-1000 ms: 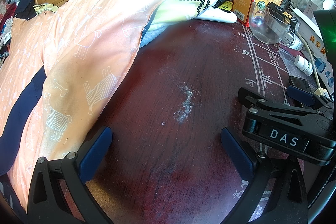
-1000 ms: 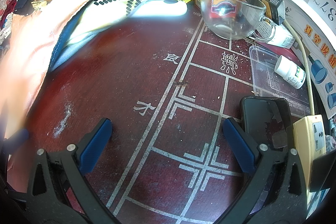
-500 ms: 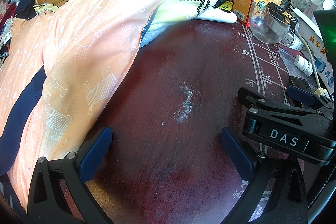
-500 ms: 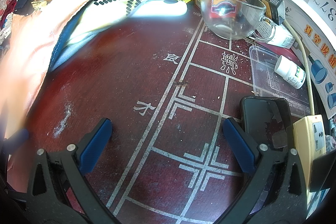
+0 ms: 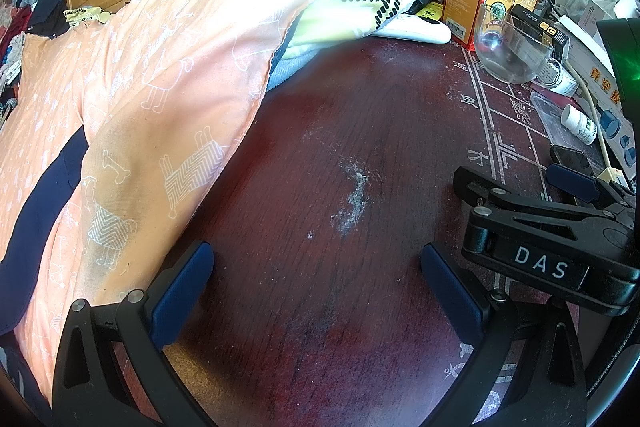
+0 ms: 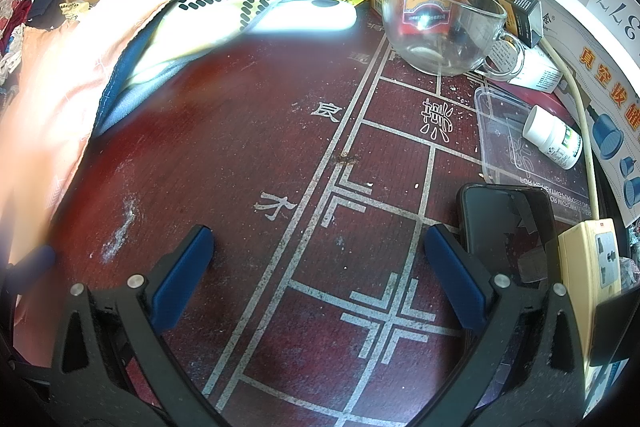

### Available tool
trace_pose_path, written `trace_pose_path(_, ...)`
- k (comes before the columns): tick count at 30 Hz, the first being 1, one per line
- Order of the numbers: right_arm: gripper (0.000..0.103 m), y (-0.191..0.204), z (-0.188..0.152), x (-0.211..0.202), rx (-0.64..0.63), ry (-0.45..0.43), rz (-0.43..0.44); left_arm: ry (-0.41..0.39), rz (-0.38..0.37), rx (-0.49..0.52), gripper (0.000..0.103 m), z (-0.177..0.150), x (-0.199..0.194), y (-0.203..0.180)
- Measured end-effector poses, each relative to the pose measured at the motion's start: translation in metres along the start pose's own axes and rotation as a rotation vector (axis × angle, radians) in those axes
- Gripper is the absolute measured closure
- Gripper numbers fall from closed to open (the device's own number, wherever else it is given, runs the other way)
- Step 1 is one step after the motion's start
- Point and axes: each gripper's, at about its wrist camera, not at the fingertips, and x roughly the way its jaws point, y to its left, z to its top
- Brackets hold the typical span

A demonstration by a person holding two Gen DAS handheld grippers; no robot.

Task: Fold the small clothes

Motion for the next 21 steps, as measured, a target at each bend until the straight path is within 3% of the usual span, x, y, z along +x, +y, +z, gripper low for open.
trace_pose_path(21,0.0,0.0,0.0,0.0,0.0,0.0,0.0,0.0,0.007,-0.011,0.0,0.0022,-0.0019,0.003)
